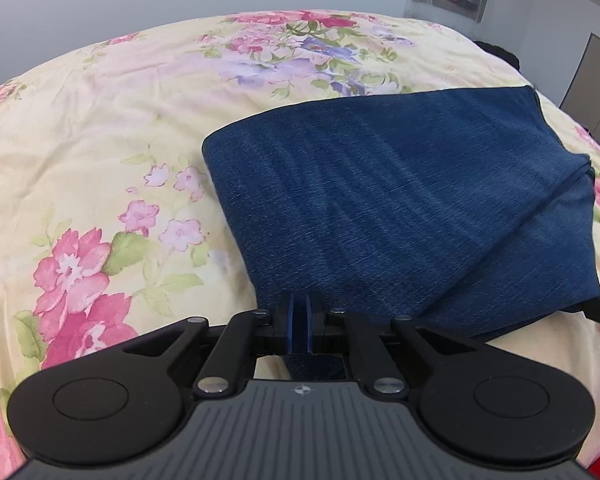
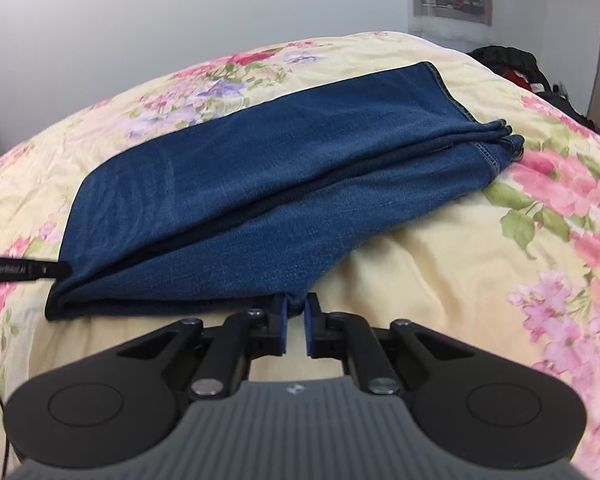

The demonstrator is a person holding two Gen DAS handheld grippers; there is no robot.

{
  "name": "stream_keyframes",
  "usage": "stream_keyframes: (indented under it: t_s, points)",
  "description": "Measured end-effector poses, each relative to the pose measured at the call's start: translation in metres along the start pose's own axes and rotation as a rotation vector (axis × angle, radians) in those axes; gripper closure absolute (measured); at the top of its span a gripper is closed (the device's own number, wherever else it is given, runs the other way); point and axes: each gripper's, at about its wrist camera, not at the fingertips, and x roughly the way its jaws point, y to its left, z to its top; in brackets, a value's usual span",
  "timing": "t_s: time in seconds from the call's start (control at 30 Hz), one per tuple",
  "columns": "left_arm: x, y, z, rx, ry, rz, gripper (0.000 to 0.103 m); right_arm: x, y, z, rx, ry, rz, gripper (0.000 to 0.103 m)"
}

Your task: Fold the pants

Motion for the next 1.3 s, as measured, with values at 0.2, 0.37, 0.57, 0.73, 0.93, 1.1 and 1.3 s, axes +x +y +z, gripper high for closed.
stream_keyframes:
  t_s: [0.2, 0.37, 0.57, 0.73, 0.93, 1.1, 1.3]
  points:
    - [0.002, 0.001, 0.000, 0.007, 0.010, 0.020, 0.097, 0.029, -0.028, -0.007, 0.163, 0.167, 0.059, 0.103]
    - [-0.019, -0.003, -0.001, 0.023, -0.033, 0.006, 0.097, -0.006, -0.023, -0.006, 0.132, 0.078, 0.117, 0.103]
    - [-0.033, -0.020, 0.006, 0.040, -0.082, -0.023, 0.097, -0.021, -0.009, 0.025, 0.045, -0.095, 0.123, 0.103]
    - [-0.015, -0.022, 0.005, 0.036, -0.043, -0.020, 0.097, 0.016, -0.007, 0.027, 0.031, -0.026, 0.101, 0.103]
    - [0.002, -0.005, -0.010, -0.018, -0.007, -0.023, 0.097, 0.051, -0.023, 0.007, 0.134, 0.091, 0.114, 0.103]
    - [-0.007, 0.004, -0.010, -0.079, -0.006, -0.030, 0.097, 0.055, -0.017, 0.010, 0.097, 0.112, 0.093, 0.103]
    - [-0.038, 0.058, -0.008, -0.345, -0.113, -0.096, 0.077, 0.033, -0.022, 0.020, 0.066, 0.088, 0.127, 0.103]
